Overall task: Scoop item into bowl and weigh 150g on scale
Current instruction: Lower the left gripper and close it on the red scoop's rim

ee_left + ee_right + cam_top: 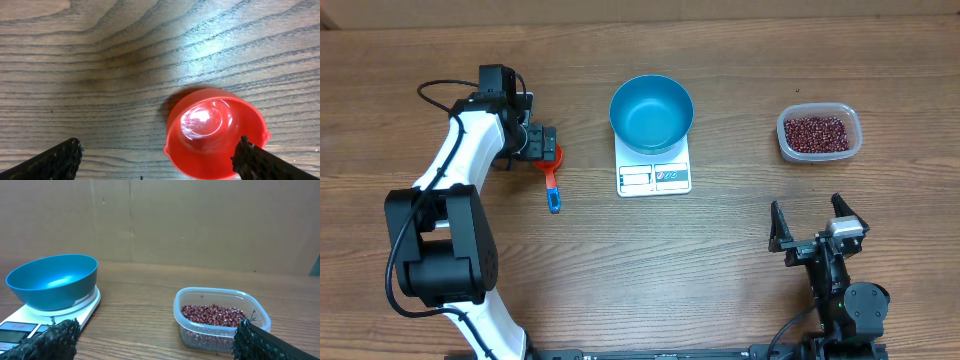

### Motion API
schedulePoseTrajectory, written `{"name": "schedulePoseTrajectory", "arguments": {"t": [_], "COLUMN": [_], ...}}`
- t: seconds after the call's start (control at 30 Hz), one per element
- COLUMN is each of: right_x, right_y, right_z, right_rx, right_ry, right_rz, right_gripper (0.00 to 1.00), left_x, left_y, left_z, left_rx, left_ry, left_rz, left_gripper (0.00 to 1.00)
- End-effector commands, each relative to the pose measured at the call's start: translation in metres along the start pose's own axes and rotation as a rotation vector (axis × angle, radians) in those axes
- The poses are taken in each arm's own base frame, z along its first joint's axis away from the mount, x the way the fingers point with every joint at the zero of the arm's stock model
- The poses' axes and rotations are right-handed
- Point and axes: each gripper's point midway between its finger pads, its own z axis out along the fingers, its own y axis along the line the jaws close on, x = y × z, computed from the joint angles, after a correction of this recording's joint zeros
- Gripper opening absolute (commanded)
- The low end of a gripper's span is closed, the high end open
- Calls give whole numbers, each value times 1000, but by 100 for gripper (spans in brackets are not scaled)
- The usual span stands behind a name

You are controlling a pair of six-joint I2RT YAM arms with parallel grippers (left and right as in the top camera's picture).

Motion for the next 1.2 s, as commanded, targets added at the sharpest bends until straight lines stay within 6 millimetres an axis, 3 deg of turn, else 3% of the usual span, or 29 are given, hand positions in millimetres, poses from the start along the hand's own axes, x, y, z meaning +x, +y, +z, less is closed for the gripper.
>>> {"name": "schedulePoseTrajectory", "arguments": {"t": [0.0, 1.17], "right_x": [2, 2], "right_y": [1, 1], "right_z": [0, 0], "right_rx": [-5, -5], "right_ry": [-3, -3], "right_rz": [-4, -4], "right_gripper": [100, 100], "left_x": [1, 33], "left_y": [6, 5], "left_z": [3, 30], "left_rx": [-24, -25], "left_ry": [7, 55], "left_rz": [-15, -14], "left_gripper": [100, 100]}}
